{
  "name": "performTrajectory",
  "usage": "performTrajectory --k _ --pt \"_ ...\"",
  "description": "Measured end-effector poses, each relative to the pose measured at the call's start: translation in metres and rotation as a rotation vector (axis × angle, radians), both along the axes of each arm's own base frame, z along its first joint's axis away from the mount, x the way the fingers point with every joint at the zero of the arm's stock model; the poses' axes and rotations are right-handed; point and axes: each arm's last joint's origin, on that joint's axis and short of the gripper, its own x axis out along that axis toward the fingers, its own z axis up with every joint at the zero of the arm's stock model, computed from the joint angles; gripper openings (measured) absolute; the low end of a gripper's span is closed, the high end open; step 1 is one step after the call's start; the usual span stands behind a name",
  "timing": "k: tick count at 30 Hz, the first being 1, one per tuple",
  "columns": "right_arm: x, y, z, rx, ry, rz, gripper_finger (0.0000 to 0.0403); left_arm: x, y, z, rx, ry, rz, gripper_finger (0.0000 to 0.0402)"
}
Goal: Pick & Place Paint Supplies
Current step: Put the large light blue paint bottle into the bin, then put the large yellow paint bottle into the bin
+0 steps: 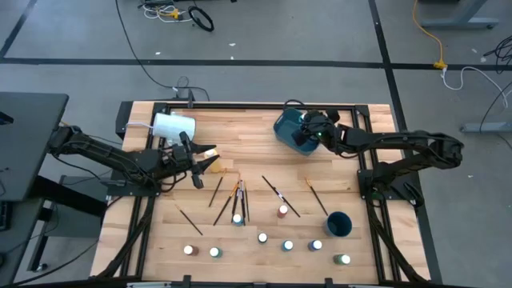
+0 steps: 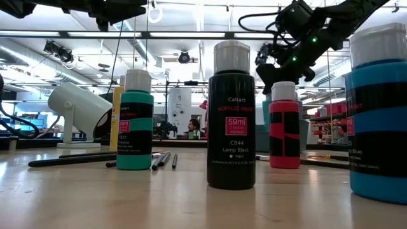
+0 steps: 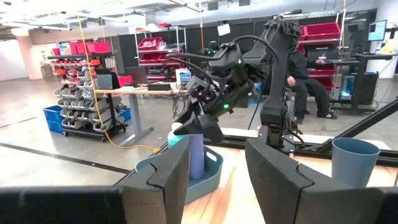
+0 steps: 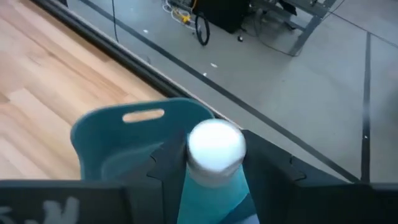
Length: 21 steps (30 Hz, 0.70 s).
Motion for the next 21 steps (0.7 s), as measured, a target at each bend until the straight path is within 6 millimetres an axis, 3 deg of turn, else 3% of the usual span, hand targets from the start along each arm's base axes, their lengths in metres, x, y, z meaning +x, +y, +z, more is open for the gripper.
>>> performTrajectory --k 13,21 --pt "-0.009 0.003 0.015 -0.047 -0.01 0.0 0.0182 0.0 0.0 0.0 0.0 0.0 0.0 0.0164" --pt "-0.007 0.013 0.036 0.037 -0.226 0.296 0.0183 0.0 0.0 0.0 0.008 0.004 0.001 0.0164"
